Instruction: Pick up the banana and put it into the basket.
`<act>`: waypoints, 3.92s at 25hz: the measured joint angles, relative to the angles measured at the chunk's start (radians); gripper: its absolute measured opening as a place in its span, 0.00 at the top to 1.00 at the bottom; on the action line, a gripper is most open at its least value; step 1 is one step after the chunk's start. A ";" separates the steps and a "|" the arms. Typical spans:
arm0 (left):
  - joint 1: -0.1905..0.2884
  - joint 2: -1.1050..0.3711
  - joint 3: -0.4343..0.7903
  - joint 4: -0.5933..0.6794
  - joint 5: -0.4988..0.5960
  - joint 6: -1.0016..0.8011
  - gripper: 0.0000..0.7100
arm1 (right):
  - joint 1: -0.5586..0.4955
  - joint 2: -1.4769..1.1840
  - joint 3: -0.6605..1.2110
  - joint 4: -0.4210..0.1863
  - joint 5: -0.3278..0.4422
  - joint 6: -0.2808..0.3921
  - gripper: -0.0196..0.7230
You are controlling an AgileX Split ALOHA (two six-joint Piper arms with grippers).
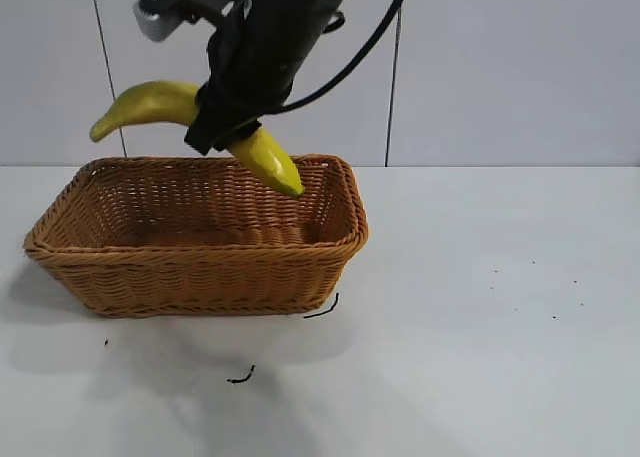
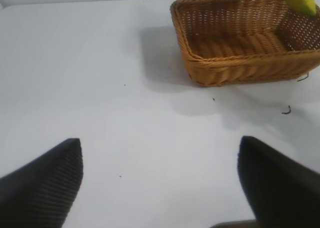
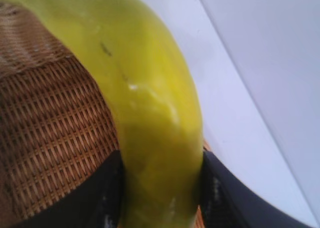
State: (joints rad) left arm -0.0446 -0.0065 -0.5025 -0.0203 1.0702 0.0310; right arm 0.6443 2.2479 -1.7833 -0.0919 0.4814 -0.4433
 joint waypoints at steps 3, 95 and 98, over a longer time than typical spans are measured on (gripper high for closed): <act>0.000 0.000 0.000 0.000 0.000 0.000 0.11 | 0.000 0.000 0.000 0.001 0.012 0.000 0.58; 0.000 0.000 0.000 0.000 0.000 0.000 0.11 | -0.649 -2.032 1.285 0.158 0.543 0.379 0.06; 0.000 0.000 0.000 0.000 0.000 0.000 0.11 | -0.649 -2.168 1.285 0.158 0.543 0.379 0.06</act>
State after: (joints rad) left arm -0.0446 -0.0065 -0.5025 -0.0203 1.0702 0.0310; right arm -0.0049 0.0802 -0.4987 0.0656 1.0242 -0.0642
